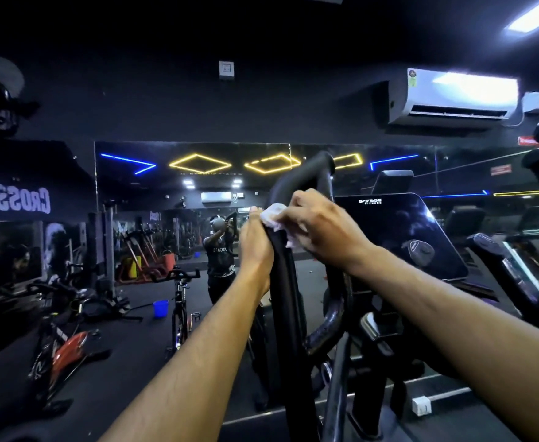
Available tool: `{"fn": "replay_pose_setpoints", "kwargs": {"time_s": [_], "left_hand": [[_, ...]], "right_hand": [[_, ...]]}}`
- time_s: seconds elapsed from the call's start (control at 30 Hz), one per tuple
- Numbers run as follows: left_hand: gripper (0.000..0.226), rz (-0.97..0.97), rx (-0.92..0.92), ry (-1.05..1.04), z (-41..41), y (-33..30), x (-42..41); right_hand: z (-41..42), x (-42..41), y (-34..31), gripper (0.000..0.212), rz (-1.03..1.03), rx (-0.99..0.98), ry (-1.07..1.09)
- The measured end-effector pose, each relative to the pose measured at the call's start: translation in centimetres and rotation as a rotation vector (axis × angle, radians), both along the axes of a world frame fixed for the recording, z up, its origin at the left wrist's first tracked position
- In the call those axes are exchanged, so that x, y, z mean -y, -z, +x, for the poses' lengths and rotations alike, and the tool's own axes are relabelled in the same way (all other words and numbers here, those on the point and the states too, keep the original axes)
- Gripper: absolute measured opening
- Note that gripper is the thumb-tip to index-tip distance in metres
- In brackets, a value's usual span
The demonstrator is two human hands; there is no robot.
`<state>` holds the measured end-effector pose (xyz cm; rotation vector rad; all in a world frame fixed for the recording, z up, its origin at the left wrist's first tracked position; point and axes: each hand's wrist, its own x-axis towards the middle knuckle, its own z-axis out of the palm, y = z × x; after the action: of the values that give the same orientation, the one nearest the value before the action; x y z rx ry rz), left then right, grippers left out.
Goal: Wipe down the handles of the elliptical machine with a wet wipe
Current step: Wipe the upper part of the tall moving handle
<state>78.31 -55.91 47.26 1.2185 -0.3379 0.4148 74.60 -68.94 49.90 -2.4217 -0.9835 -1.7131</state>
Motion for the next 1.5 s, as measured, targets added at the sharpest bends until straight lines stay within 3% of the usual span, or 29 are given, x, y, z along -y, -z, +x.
{"fn": "replay_pose_setpoints", "kwargs": {"time_s": [0.07, 0.17, 0.27, 0.4, 0.6, 0.8, 0.87, 0.97, 1.1, 1.2, 1.3, 1.33, 1.43, 1.5], "left_hand": [[0.053, 0.041, 0.059, -0.100, 0.3, -0.1, 0.2], [0.066, 0.117, 0.125, -0.180, 0.6, 0.0, 0.6], [0.047, 0.145, 0.212, -0.250, 0.6, 0.1, 0.3], [0.048, 0.185, 0.256, -0.325, 0.5, 0.1, 0.1], [0.050, 0.170, 0.281, -0.342, 0.6, 0.5, 0.2], [0.047, 0.166, 0.264, -0.305, 0.9, 0.5, 0.2], [0.046, 0.162, 0.258, -0.286, 1.0, 0.6, 0.1], [0.052, 0.150, 0.250, -0.287, 0.8, 0.6, 0.1], [0.053, 0.179, 0.251, -0.334, 0.7, 0.6, 0.0], [0.042, 0.208, 0.245, -0.367, 0.0, 0.4, 0.1], [0.024, 0.353, 0.323, -0.679, -0.9, -0.3, 0.8], [0.028, 0.415, 0.391, -0.771, -1.0, -0.8, 1.2], [0.043, 0.642, 0.605, -0.864, -1.5, -3.2, 2.9], [0.048, 0.854, 0.618, -0.865, -1.2, -5.3, 3.7]], "right_hand": [[0.6, 1.4, -1.7, 0.012, 0.328, 0.076, -0.033], [1.5, 1.8, -3.8, 0.012, 0.780, 0.012, -0.037], [1.9, -0.6, -3.8, 0.014, 0.844, -0.032, -0.024], [2.5, -2.9, -2.4, 0.013, 0.950, -0.061, -0.123], [1.4, -3.3, 0.6, 0.011, 0.912, -0.198, -0.236], [-1.0, -1.0, -0.1, 0.018, 0.628, -0.479, -0.119], [-1.3, -0.2, -1.0, 0.018, 0.636, -0.436, -0.109], [-0.6, -0.5, -2.0, 0.015, 0.849, -0.211, -0.131], [0.2, -3.1, -0.3, 0.014, 0.860, -0.246, -0.184], [-0.6, -2.8, 1.3, 0.015, 0.784, -0.307, -0.153], [-1.7, -1.2, 1.2, 0.016, 0.625, -0.444, -0.096], [-2.1, -0.5, 0.7, 0.018, 0.580, -0.463, -0.103], [-2.5, 2.9, -2.4, 0.018, 0.669, -0.274, -0.152], [-1.4, 5.9, -5.4, 0.016, 0.815, -0.092, -0.155]]}}
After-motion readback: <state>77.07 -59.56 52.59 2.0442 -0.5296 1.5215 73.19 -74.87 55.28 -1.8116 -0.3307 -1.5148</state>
